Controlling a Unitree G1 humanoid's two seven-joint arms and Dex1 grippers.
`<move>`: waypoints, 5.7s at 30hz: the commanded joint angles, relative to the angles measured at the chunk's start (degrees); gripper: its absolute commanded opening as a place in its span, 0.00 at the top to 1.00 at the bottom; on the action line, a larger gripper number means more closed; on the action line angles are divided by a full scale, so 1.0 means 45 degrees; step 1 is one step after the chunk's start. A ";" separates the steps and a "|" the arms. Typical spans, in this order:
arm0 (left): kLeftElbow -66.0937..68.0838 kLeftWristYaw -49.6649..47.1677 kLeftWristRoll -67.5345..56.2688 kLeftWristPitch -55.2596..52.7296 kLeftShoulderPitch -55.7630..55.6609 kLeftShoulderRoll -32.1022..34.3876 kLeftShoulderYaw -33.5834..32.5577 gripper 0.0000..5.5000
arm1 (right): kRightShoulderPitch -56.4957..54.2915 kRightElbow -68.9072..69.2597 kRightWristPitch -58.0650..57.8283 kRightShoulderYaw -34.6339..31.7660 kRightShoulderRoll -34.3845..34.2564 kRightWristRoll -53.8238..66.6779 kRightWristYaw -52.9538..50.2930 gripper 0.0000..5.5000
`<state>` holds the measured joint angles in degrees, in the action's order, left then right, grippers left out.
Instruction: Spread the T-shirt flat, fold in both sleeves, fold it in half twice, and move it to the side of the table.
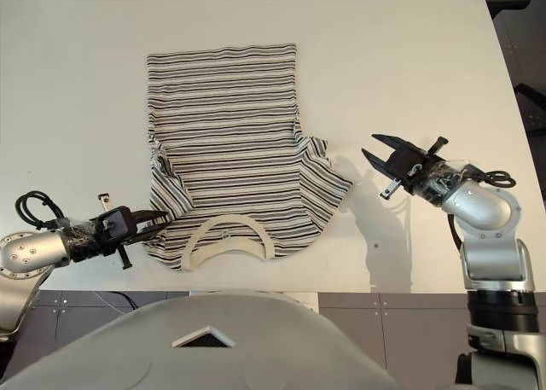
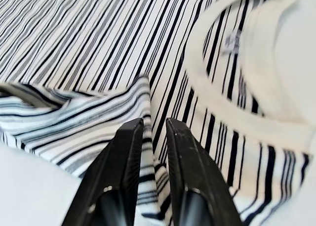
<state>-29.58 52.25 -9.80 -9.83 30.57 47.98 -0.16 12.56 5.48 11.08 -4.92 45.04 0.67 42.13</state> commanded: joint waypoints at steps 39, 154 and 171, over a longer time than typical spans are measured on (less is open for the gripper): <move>0.4613 -0.5537 0.3743 0.2928 -0.2822 -0.3031 0.1643 0.85 | 0.2643 0.3312 -1.2941 -0.2492 -0.5039 1.0278 -0.5032 0.76; 0.7523 -0.4766 0.7118 1.4597 0.0027 0.1965 0.1127 0.98 | 0.2562 0.0850 0.5621 0.2646 0.0600 -0.3893 -0.0632 0.67; 0.7229 -0.4675 0.6341 1.4159 -0.0081 0.1992 0.1137 0.98 | 0.2767 0.1046 0.5806 0.2941 0.1285 -0.3162 -0.0081 0.98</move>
<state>3.39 30.29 20.02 56.04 30.62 56.37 4.54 24.51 9.20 37.86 8.65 48.81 -15.42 40.61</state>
